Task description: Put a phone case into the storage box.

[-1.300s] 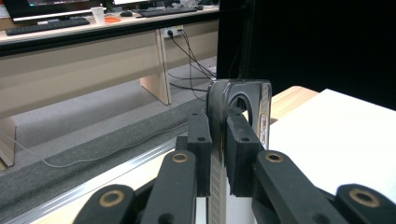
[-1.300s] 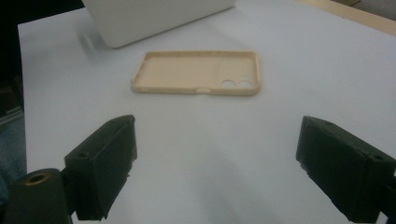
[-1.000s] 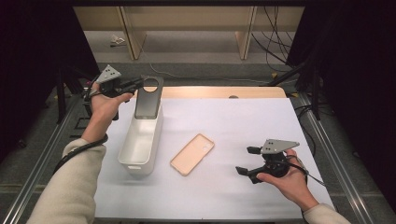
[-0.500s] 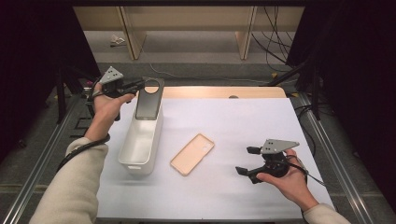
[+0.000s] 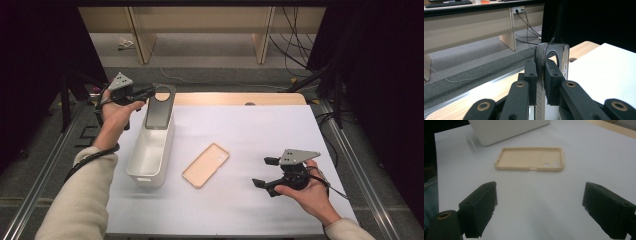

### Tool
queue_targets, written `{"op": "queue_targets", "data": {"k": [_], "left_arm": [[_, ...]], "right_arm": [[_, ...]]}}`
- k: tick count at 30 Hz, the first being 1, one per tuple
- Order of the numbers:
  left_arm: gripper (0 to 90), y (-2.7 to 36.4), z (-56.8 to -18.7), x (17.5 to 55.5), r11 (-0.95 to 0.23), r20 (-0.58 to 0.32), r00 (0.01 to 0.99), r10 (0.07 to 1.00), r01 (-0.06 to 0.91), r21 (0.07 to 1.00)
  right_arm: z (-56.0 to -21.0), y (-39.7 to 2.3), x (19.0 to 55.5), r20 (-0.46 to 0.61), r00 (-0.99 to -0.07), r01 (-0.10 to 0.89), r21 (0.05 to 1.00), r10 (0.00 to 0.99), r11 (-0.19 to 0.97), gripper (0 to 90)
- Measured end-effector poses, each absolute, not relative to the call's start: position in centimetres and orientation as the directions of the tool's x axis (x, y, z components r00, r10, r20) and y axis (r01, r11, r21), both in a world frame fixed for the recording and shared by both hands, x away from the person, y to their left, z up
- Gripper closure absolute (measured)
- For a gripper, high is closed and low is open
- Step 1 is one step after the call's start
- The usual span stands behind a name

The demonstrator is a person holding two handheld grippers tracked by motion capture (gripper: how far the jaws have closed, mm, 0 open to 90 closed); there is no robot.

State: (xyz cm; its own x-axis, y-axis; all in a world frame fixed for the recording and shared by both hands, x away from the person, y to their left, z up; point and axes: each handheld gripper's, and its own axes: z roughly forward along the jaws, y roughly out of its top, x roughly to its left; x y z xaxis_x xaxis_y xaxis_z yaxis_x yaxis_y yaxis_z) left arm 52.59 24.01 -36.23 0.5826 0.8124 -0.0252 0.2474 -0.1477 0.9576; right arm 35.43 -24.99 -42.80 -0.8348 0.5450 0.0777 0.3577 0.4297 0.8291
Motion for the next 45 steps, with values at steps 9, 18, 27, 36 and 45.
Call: {"op": "queue_targets", "data": {"k": [9,18,27,36,45], "left_arm": [[81.1,24.1,-36.7,53.0,-0.143,-0.034,0.57,0.821,0.264,0.954],[81.1,24.1,-37.1,53.3,-0.143,-0.04,0.56,0.827,0.28,0.949],[81.1,24.2,-37.6,53.6,-0.145,-0.045,0.557,0.829,0.293,0.945],[81.1,24.4,-38.0,53.8,-0.147,-0.048,0.551,0.833,0.303,0.941],[81.0,24.7,-38.2,54.1,-0.14,-0.054,0.544,0.838,0.308,0.941]], "right_arm": [[-42.8,-25.0,35.4,0.079,-0.836,0.357,0.829,0.543,0.429,13.5],[-42.8,-25.0,35.4,0.079,-0.836,0.357,0.829,0.542,0.43,14.0],[-42.9,-25.0,35.5,0.078,-0.836,0.357,0.829,0.543,0.431,14.0],[-42.9,-25.0,35.5,0.078,-0.836,0.357,0.829,0.544,0.43,14.0],[-42.8,-25.0,35.4,0.077,-0.836,0.356,0.829,0.544,0.43,14.0]]}}
